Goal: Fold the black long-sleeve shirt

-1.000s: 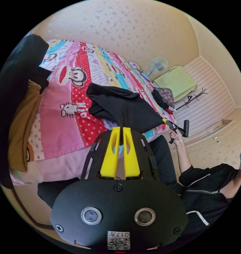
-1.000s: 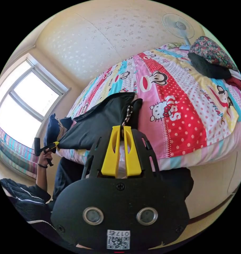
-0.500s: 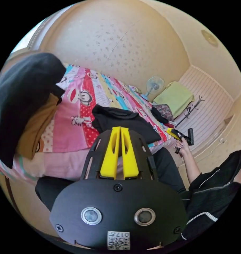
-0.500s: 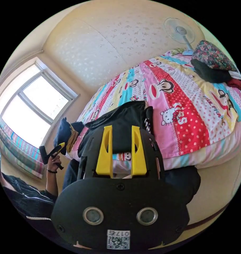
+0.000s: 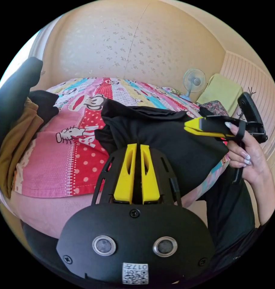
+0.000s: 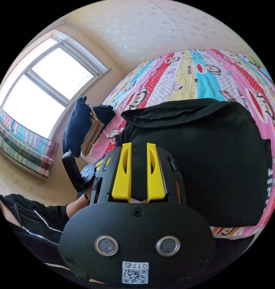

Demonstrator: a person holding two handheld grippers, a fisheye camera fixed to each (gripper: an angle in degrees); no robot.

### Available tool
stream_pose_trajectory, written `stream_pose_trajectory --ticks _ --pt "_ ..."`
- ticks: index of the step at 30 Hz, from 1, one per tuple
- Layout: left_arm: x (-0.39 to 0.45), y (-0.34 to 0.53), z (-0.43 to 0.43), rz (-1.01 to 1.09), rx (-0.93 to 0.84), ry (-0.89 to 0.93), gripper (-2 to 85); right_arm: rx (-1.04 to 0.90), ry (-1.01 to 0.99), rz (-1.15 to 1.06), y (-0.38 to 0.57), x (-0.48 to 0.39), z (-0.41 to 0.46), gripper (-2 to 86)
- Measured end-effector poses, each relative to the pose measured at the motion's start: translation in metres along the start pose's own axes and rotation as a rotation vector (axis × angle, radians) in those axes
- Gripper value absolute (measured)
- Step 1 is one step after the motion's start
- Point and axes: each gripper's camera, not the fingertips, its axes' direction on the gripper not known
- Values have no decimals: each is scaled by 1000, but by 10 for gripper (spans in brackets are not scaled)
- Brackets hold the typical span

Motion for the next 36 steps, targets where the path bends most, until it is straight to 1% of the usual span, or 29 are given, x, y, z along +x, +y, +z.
stream_pose_trajectory --ticks 1,3,5,8,13,14,15,17,20,22,24,28,29,31,33,34,35,36 --pt "-3 0 0 -7 -2 17 29 -24 11 0 -8 -3 8 77" --pt "-9 0 1 -27 -7 48 29 -144 35 -11 -35 -14 43 73" --pt "-17 0 1 -60 -8 89 27 -184 82 -7 -46 -18 61 69" --pt "-31 -1 4 -107 -17 158 18 -152 131 24 -63 -17 69 60" --pt "-51 -5 11 -165 -47 247 4 -124 96 65 -111 -14 77 58" --pt "-52 -6 12 -167 -50 251 3 -134 138 62 -125 -13 85 57" --pt "-53 -6 13 -170 -53 257 2 -141 206 55 -137 -14 95 56" --pt "-54 -7 14 -170 -54 257 1 -162 253 15 -153 -18 113 57" --pt "-56 -8 15 -163 -57 258 1 -220 279 -66 -171 -27 141 61" --pt "-59 -7 16 -168 -54 276 1 -232 293 -84 -176 -38 143 64" --pt "-62 -7 17 -182 -54 293 1 -182 281 -169 -173 -69 120 67" --pt "-67 -8 19 -199 -58 314 1 -33 300 -158 -141 -86 55 68" --pt "-66 -8 19 -198 -58 312 1 4 339 -132 -126 -80 34 68" --pt "-63 -8 18 -185 -54 294 2 51 447 -63 -101 -59 6 67" --pt "-60 -8 18 -178 -49 282 1 87 532 69 -77 -8 -21 65" --pt "-60 -7 18 -179 -44 281 1 72 532 112 -74 8 -26 66" --pt "-60 -6 18 -181 -41 282 0 14 507 200 -72 41 -32 69" --pt "-60 -5 18 -187 -36 285 0 -40 450 253 -70 68 -32 70"
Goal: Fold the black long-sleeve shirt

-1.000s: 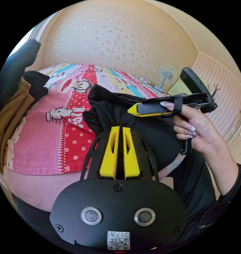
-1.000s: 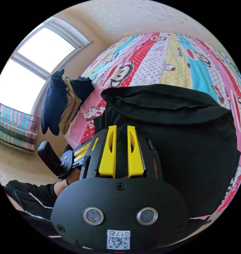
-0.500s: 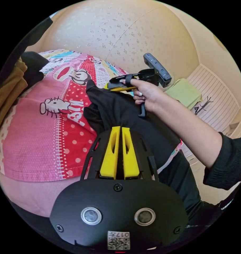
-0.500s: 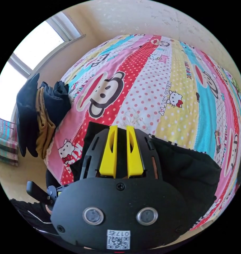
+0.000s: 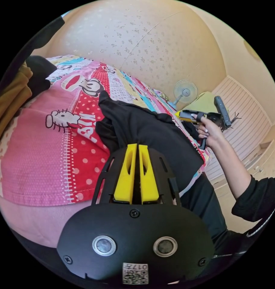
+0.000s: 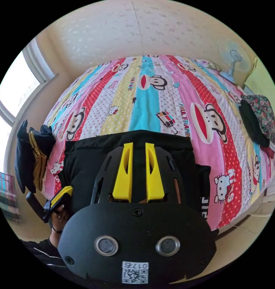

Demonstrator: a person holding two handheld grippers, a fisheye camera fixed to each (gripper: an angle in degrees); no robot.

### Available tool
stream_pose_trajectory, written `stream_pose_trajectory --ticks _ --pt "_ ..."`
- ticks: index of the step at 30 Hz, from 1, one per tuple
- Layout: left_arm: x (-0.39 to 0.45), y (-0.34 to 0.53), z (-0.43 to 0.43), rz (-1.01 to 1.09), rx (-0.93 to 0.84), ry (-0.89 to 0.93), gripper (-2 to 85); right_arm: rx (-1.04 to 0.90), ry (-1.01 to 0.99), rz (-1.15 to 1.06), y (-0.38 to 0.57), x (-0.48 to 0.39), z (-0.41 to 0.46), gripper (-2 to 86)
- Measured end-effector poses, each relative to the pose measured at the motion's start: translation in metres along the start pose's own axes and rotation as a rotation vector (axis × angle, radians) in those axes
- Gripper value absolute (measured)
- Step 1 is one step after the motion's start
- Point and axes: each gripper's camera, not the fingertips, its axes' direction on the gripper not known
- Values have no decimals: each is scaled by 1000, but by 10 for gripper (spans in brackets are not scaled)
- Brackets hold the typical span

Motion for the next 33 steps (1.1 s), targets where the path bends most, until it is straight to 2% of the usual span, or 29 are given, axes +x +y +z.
stream_pose_trajectory --ticks 3,8,11,13,16,18,20,22,23,24,26,28,33 --pt "2 1 0 2 6 -7 -1 11 -76 -31 -2 18 18 67" --pt "19 10 0 72 57 -107 0 52 106 -217 8 7 53 52" --pt "37 18 3 144 87 -219 4 24 119 -218 9 6 57 50" --pt "41 21 3 155 99 -246 10 -8 82 -167 8 13 48 52" --pt "34 21 -2 126 109 -206 20 103 50 -37 40 22 2 58" --pt "29 23 -7 108 128 -180 29 176 -65 -65 92 19 -27 64" --pt "25 27 -14 86 158 -166 37 194 -25 -124 133 15 -32 66" --pt "23 37 -30 42 211 -174 43 164 64 -131 165 23 -18 65" --pt "23 40 -34 30 222 -182 44 89 70 -114 180 39 6 62" --pt "22 44 -44 -13 240 -207 53 199 -53 -96 198 61 12 58" --pt "17 47 -62 -135 246 -250 80 299 -208 -13 216 93 12 42" --pt "4 50 -87 -305 220 -248 99 306 -291 22 220 108 14 34" --pt "-15 85 -112 -529 184 -36 101 371 -96 -112 238 85 15 26"
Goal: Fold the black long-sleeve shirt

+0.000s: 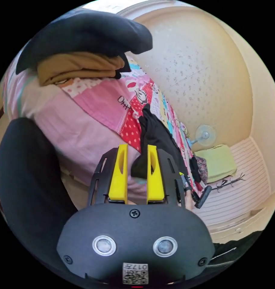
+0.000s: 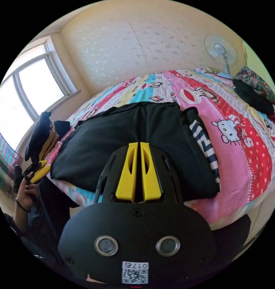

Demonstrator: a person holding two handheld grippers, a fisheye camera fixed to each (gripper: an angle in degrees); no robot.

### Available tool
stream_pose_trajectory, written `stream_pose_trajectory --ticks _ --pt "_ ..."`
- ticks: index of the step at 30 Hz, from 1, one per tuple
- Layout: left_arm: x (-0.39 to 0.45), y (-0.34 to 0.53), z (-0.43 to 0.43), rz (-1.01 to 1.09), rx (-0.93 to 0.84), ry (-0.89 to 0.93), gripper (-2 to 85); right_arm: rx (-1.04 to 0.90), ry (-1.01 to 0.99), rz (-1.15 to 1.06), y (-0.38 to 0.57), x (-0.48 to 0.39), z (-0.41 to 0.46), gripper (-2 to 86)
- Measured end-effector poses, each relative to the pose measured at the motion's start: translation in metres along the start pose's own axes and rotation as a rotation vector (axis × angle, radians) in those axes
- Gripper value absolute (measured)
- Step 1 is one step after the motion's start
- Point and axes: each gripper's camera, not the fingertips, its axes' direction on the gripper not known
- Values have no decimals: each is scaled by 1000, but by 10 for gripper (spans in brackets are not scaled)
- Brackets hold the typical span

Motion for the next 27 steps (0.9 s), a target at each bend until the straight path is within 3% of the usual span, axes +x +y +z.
stream_pose_trajectory --ticks 4,10,15,20,25,27 --pt "2 12 9 35 -70 -53 100 34 76 -55 9 -9 0 25" --pt "7 13 9 66 -38 -102 94 44 10 -25 10 9 -3 26" --pt "11 4 12 44 -151 -7 45 49 -16 -11 5 21 -5 31" --pt "53 8 -9 136 -52 28 39 45 -39 -10 -4 32 -7 44" --pt "116 2 -5 271 -17 51 40 19 -196 -64 -23 45 -12 108" --pt "127 -1 5 295 -32 80 40 -110 -275 -42 -54 54 -13 137"
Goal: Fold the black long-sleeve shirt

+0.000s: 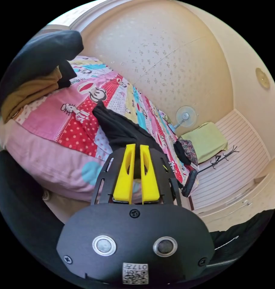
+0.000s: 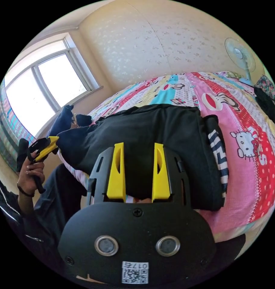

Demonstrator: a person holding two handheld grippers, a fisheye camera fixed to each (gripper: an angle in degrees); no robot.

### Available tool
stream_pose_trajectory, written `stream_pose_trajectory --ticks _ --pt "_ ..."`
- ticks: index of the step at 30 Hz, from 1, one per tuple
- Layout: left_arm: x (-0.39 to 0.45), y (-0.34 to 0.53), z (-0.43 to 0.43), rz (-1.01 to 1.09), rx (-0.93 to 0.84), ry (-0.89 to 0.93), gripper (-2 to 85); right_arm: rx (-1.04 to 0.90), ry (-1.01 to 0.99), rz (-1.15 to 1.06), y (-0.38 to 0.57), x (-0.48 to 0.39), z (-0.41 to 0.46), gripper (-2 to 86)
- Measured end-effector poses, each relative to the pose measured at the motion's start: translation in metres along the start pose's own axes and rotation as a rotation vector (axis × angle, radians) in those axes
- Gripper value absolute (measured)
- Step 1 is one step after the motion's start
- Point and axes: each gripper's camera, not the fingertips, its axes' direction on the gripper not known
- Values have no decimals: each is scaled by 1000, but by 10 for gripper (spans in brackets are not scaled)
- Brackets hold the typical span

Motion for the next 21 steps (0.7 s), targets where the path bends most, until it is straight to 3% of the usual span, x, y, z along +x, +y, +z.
stream_pose_trajectory --ticks 4,6,14,21 --pt "8 5 24 51 0 24 40 -78 -192 105 -62 -3 -21 152" --pt "9 16 31 81 22 37 40 -193 -273 48 -112 -30 -15 180" --pt "14 40 25 180 76 56 39 -585 -144 -250 -219 -141 95 231" --pt "8 31 10 115 74 119 39 -756 -70 -259 -256 -169 177 196"
